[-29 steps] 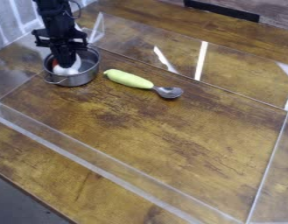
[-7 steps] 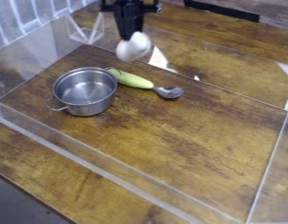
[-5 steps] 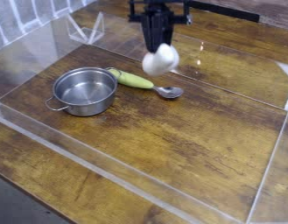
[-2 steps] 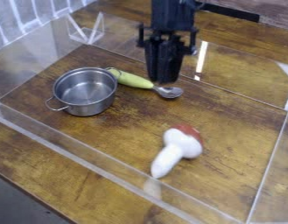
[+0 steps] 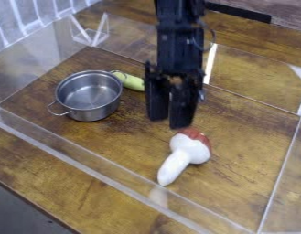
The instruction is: Remove the mushroom from the silver pot and put it on the table
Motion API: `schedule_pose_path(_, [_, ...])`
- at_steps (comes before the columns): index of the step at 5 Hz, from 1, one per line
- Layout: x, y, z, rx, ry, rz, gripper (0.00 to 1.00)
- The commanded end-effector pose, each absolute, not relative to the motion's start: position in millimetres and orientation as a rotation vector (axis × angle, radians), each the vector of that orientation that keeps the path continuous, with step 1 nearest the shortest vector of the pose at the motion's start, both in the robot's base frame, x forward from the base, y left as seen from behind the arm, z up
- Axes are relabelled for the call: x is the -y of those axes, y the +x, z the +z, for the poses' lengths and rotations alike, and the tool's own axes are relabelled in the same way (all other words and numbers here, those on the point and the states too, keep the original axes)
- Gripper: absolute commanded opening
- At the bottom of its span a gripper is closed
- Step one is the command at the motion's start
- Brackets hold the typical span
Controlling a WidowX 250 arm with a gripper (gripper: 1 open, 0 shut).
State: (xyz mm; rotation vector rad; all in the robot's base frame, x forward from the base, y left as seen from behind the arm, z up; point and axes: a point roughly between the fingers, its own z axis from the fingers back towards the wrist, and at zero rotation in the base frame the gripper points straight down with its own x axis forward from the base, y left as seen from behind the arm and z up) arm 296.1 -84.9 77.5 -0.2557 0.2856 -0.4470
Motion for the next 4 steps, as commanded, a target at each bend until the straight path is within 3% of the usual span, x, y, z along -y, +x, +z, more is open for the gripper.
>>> schedule_pose_path(1, [100,294,85.2,-0.198,-0.257,-0.492,1.0])
schedule_pose_path(4, [98,292,48.5,-0.242,-0.257,-0.485,1.0])
